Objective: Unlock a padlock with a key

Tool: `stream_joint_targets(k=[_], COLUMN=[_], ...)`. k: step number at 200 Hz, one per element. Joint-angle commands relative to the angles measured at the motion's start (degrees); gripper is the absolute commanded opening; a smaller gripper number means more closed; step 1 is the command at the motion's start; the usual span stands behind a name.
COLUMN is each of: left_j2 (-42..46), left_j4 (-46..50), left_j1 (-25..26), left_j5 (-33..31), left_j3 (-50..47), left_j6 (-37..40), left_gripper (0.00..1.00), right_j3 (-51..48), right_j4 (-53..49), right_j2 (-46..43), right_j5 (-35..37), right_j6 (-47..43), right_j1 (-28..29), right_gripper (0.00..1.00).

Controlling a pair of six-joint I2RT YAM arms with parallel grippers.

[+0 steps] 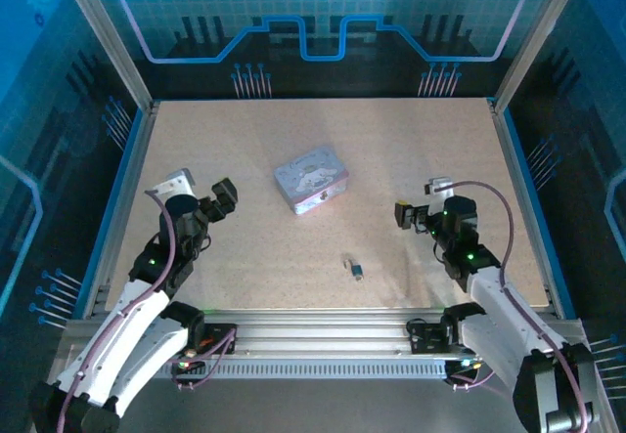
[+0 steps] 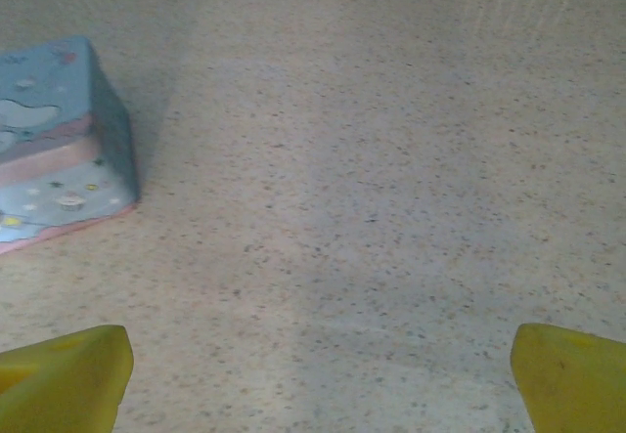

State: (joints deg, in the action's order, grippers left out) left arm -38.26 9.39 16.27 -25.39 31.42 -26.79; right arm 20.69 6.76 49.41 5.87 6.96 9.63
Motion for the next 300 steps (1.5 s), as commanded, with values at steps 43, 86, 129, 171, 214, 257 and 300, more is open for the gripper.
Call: stream_joint_targets(k=[43, 86, 129, 171, 214, 257, 300], left_j2=[-3.6, -4.4, -4.6, -5.1, -5.7, -5.8, -5.8], left_j4=[-7.5, -11.2, -12.3, -12.9, -13.2, -13.2, -12.9], left_j1=[-0.9, -1.1, -1.1, -1.2, -1.2, -1.4, -1.6], left_j5=[-4.0, -3.9, -3.9, -3.5, -3.3, -3.2, -3.1], left_j3=[-3.2, -5.7, -6.6, -6.6, -6.7, -6.8, -6.5], left_j6=[6.7, 9.0, 9.3, 9.3, 9.6, 9.9, 10.3], left_gripper=[0.99, 0.99, 0.99, 0.99, 0.99, 0.99, 0.99], right_j3=[-0.6, -1.3, -1.2, -1.2, -2.5, -4.0, -5.2], right_j4=[15.8, 24.4, 30.7, 33.4, 40.6, 46.2, 51.1], right_j2=[10.6, 18.0, 22.1, 23.8, 27.9, 31.1, 34.8], right_j5=[2.1, 0.6, -1.0, -1.1, -1.5, -2.3, -2.3], right_j6=[-3.3, -4.8, -6.9, -9.3, -11.1, -11.7, -11.7], right_j1=[-2.2, -2.5, -2.7, -2.8, -2.7, -2.7, -2.8], right_gripper=[1.00, 1.00, 1.00, 1.00, 1.00, 1.00, 1.00])
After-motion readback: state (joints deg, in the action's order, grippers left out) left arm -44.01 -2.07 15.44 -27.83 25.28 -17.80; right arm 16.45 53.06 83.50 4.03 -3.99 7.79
